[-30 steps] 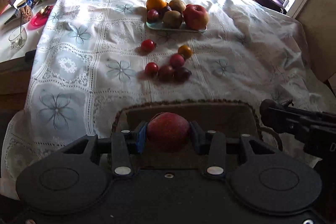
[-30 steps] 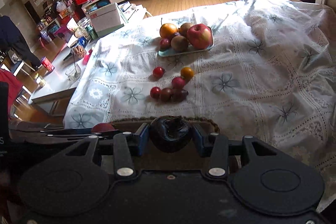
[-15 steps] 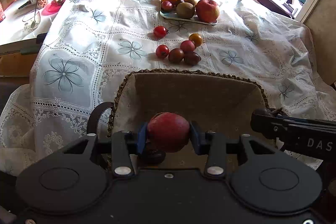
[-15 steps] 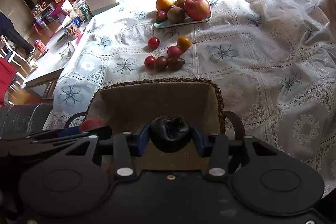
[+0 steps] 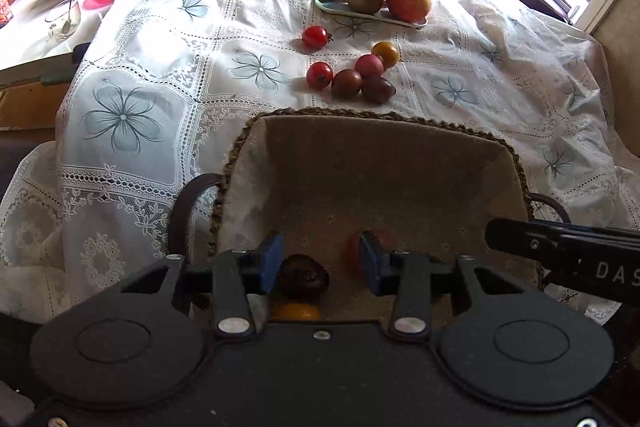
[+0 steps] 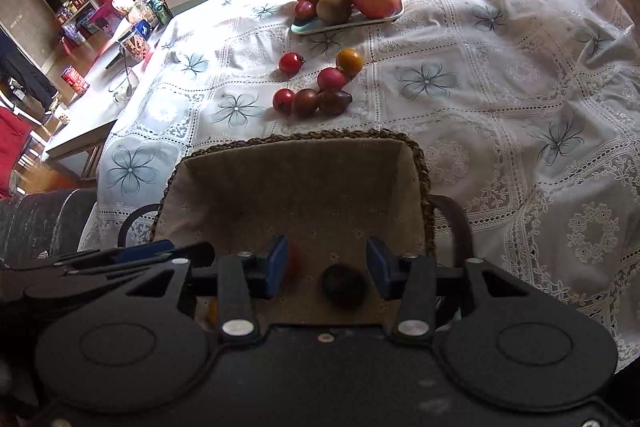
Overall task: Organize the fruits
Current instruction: 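Open the right tool over the basket while the left tool releases the pomegranate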
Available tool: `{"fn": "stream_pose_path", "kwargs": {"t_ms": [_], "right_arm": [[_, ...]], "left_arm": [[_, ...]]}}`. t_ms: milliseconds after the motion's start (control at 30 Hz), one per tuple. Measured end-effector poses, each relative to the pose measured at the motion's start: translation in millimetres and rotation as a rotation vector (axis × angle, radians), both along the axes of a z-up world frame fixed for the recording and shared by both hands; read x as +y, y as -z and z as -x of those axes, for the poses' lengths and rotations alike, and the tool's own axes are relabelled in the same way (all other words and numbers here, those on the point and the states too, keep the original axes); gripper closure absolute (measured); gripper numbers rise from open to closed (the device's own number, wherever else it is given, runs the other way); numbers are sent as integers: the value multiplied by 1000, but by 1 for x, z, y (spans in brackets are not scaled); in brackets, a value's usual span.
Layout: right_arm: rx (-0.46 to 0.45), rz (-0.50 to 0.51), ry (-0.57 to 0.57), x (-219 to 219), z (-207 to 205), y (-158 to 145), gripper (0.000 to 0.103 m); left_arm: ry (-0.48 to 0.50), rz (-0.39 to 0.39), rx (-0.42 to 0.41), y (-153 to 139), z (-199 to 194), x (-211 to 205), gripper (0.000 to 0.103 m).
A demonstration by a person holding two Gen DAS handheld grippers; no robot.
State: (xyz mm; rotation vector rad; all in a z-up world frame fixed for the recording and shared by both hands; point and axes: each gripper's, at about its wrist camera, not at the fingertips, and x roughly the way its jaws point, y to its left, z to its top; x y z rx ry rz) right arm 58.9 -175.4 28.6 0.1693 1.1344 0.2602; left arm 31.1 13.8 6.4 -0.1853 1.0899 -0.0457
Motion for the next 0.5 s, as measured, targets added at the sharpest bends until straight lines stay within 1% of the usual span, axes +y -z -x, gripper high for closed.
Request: {"fn": "stream_pose_path", "kwargs": {"t_ms": [200,500], "right_arm": [[0,-1,-10,2,1,-1,56],[5,7,-11,3,-1,0,56]], "left_arm": [[12,19,35,6,-2,-1,53],[32,25,51,7,-4,-1,53]]}}
